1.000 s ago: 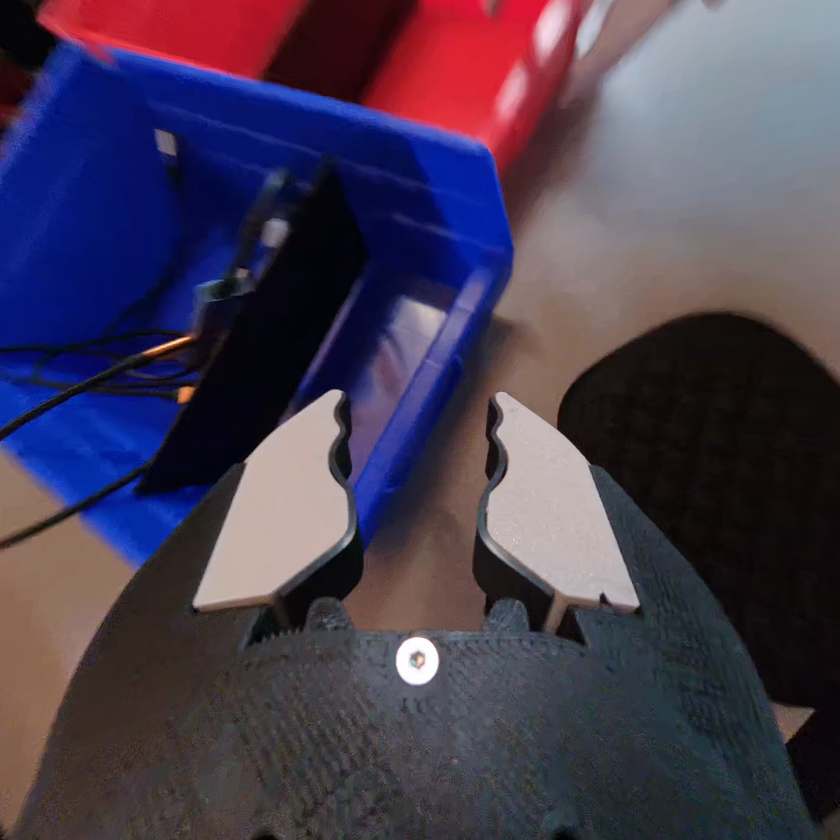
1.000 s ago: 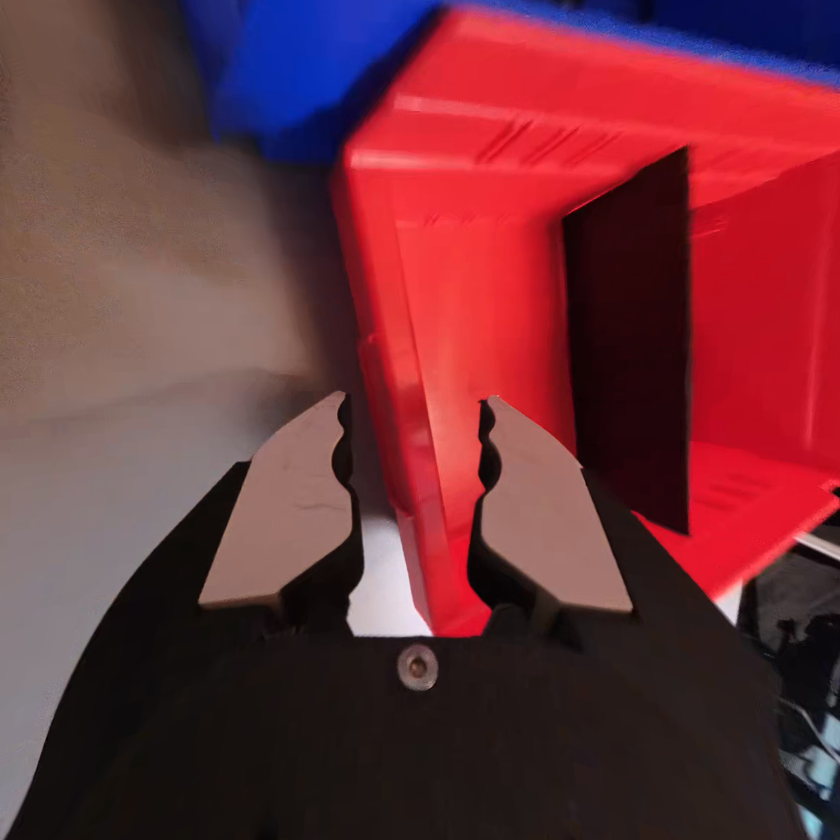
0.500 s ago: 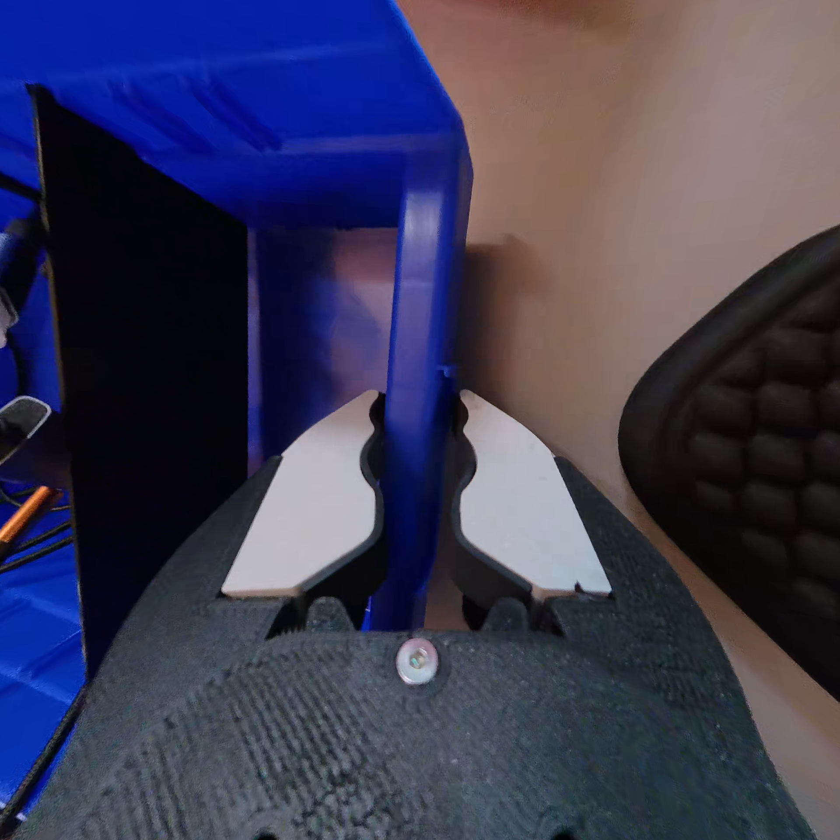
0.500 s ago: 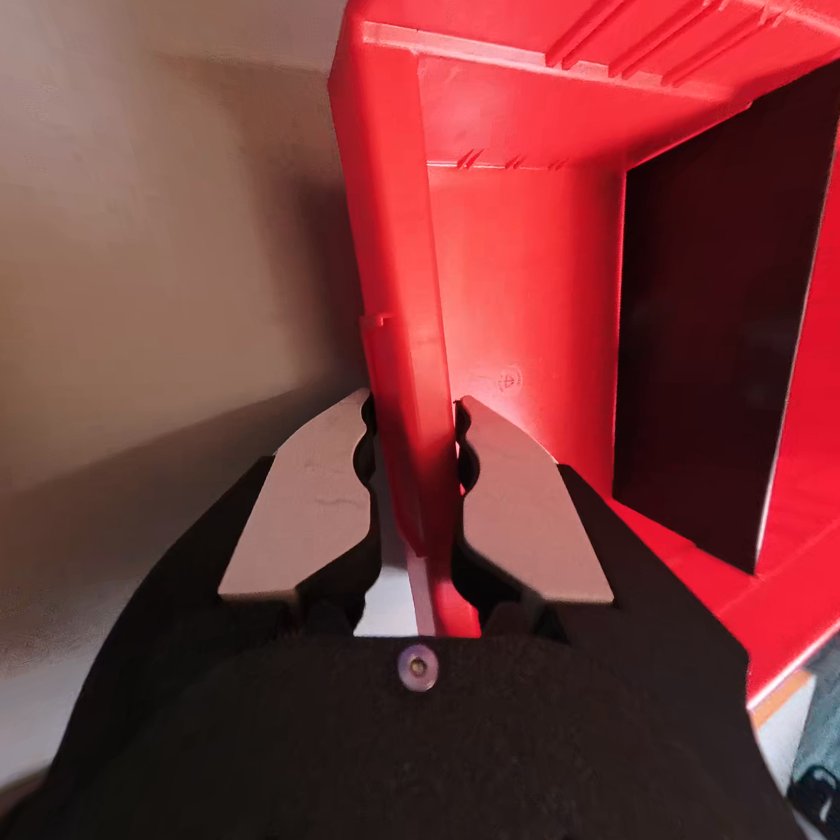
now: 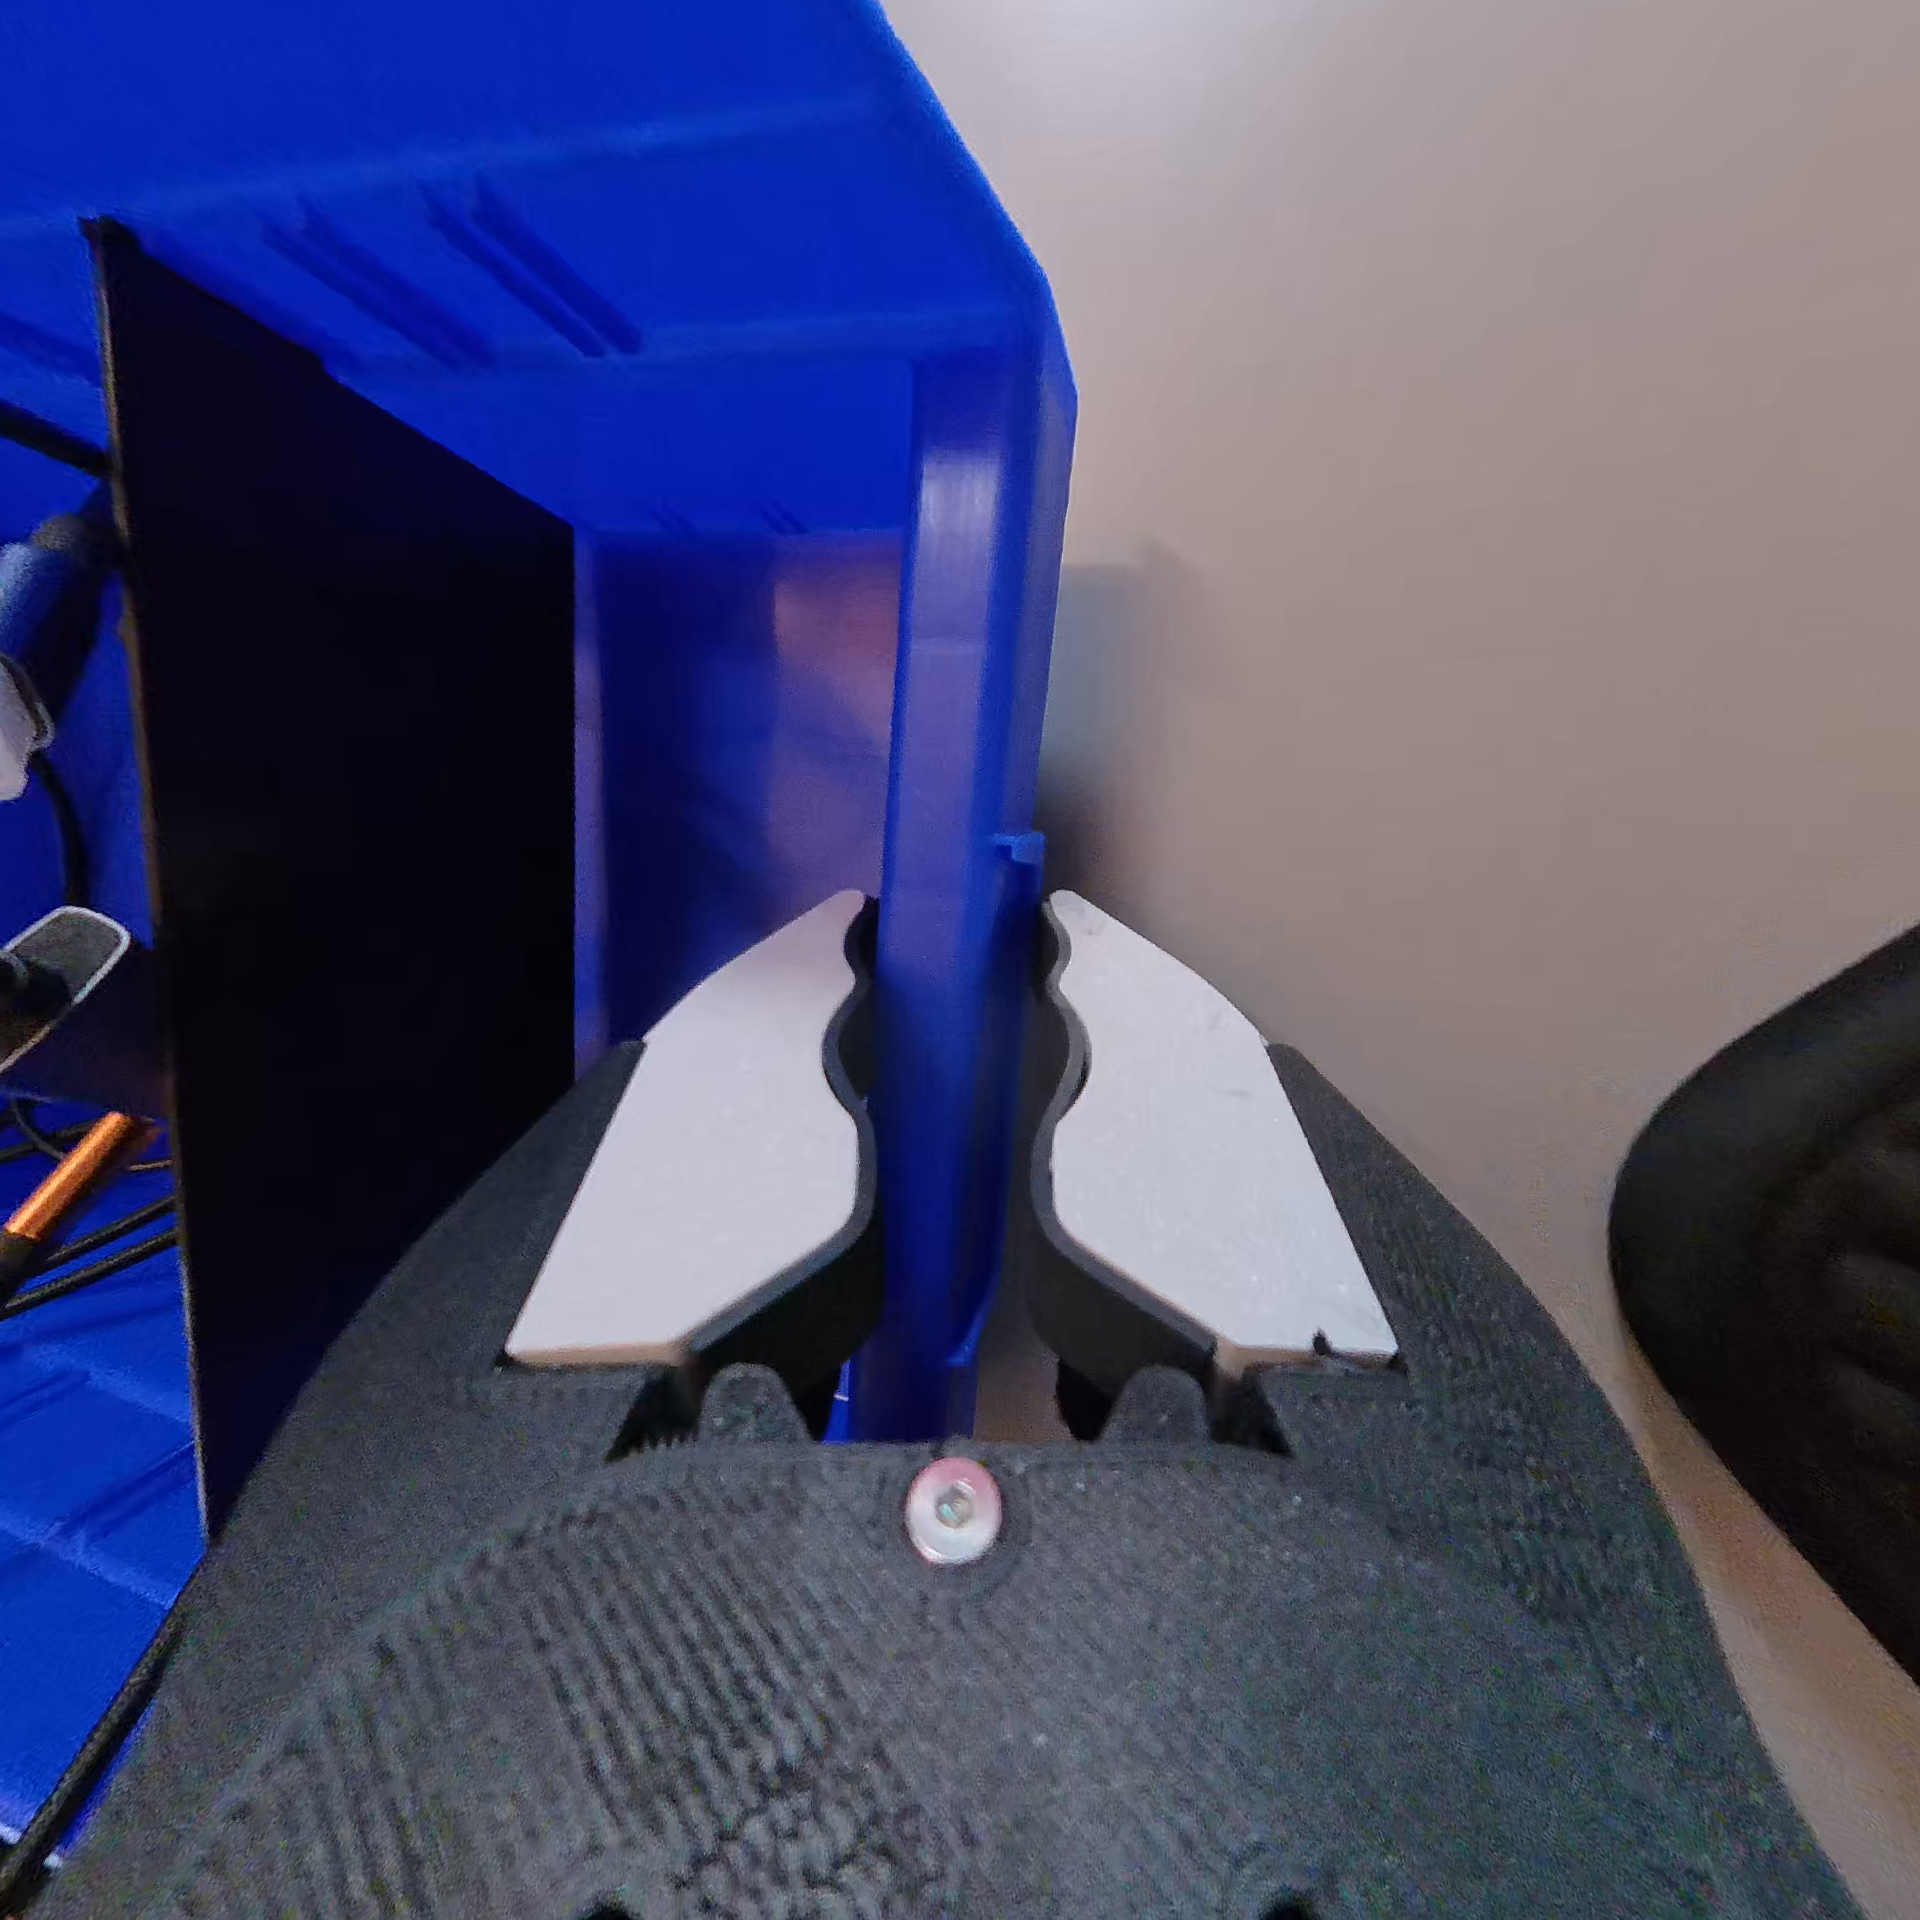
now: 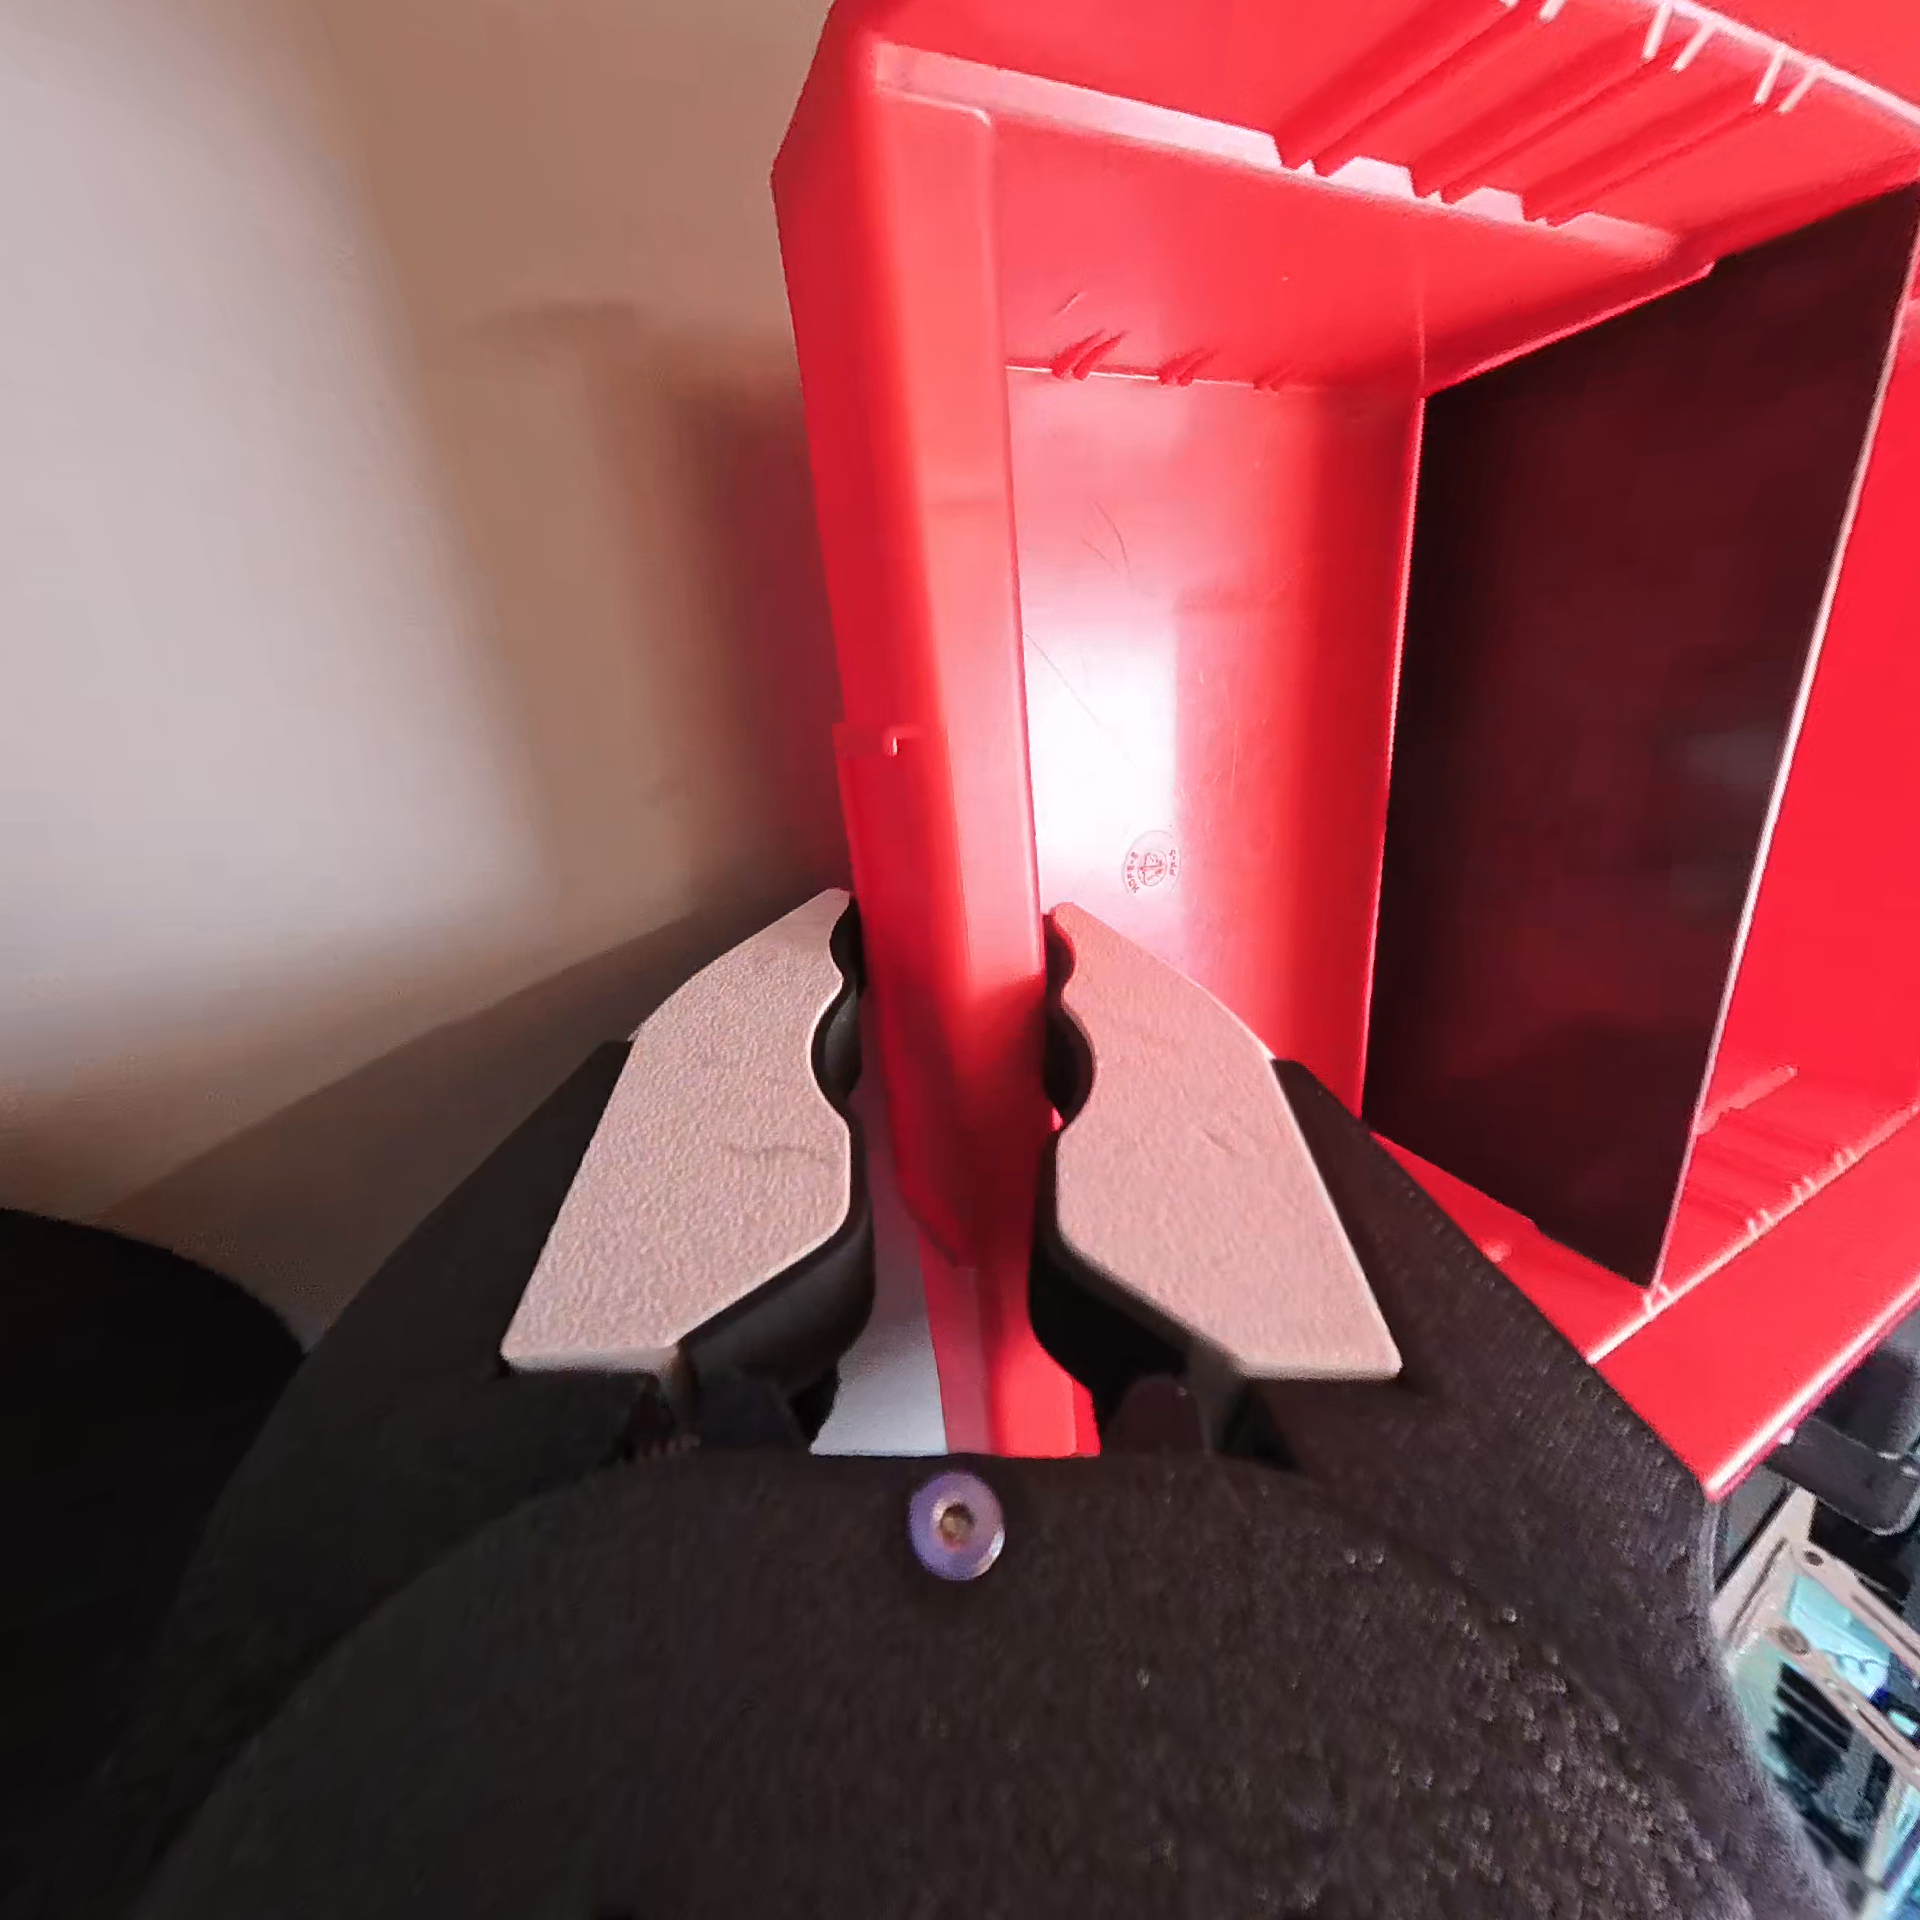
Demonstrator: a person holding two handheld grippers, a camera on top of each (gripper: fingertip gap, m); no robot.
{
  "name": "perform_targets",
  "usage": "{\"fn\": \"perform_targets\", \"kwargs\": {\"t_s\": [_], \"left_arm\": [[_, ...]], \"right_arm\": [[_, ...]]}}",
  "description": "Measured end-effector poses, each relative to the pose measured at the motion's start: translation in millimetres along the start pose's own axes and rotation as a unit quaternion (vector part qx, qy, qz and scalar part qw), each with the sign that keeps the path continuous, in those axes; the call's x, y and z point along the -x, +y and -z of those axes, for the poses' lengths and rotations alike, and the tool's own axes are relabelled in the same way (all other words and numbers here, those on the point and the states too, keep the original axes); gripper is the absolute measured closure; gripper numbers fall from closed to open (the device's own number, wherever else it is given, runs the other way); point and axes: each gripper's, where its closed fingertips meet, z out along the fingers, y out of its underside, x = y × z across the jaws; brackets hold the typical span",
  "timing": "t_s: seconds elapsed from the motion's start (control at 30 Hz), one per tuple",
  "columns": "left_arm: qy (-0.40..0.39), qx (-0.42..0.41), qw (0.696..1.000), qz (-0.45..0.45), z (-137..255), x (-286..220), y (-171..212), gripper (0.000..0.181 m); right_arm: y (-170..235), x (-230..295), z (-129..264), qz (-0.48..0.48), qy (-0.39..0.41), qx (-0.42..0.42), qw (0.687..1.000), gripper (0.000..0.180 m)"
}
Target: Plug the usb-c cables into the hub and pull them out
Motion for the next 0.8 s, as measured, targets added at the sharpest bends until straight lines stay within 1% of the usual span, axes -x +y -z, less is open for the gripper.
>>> {"fn": "perform_targets", "kwargs": {"t_s": [0.17,0.23,0.3,0.37,0.43,0.5,0.6,0.67,0.7,0.8], "left_arm": [[-0.003,-0.003,1.0,0.005,-5,16,-1,0.152],[-0.007,-0.006,1.0,0.005,-7,22,-1,0.152],[-0.016,-0.013,1.0,0.006,-9,30,-1,0.152],[-0.028,-0.023,0.999,0.012,-9,37,0,0.15],[-0.033,-0.042,0.998,0.028,-6,41,-2,0.145],[-0.031,-0.072,0.996,0.045,5,42,-8,0.143],[-0.048,-0.138,0.987,0.066,38,51,-24,0.144],[-0.073,-0.172,0.979,0.08,64,66,-31,0.146],[-0.088,-0.176,0.977,0.085,74,76,-32,0.146],[-0.129,-0.152,0.976,0.085,93,110,-30,0.147]], "right_arm": [[10,-19,-7,-0.011,0.002,0.004,1.0,0.147],[13,-23,-5,-0.021,0.005,0.01,1.0,0.143],[2,-26,7,-0.043,0.007,-0.024,0.999,0.139],[-18,-29,30,-0.077,0.012,-0.09,0.993,0.137],[-43,-31,55,-0.115,0.013,-0.174,0.978,0.137],[-63,-31,76,-0.152,0.019,-0.253,0.955,0.138],[-86,-29,98,-0.205,0.031,-0.358,0.911,0.14],[-96,-24,103,-0.235,0.028,-0.409,0.881,0.14],[-99,-22,103,-0.247,0.032,-0.429,0.868,0.142],[-104,-15,91,-0.265,0.038,-0.455,0.849,0.143]]}}
